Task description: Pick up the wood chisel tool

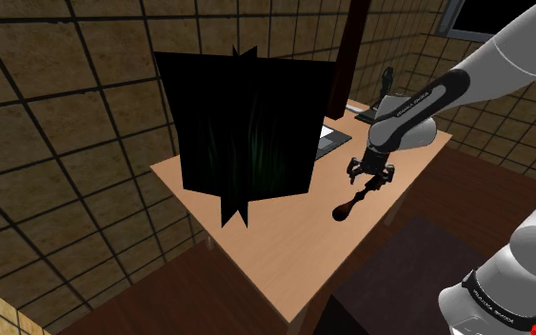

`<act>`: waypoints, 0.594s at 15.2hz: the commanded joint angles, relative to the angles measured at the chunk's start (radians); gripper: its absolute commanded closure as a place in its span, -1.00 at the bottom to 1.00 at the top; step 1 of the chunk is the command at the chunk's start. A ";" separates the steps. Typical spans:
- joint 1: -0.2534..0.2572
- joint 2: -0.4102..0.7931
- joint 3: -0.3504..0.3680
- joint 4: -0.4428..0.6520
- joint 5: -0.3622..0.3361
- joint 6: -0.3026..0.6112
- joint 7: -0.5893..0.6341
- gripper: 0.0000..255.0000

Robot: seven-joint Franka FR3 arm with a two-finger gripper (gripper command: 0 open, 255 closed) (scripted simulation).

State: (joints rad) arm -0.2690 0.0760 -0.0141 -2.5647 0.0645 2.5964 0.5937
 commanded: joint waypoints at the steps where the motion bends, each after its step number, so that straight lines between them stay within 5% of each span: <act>1: -0.011 0.079 -0.011 0.017 0.014 0.070 0.022 -1.00; 9: -0.025 0.222 -0.007 0.048 0.045 0.186 0.017 -1.00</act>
State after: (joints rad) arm -0.2922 0.2860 -0.0220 -2.5185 0.1072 2.7712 0.6136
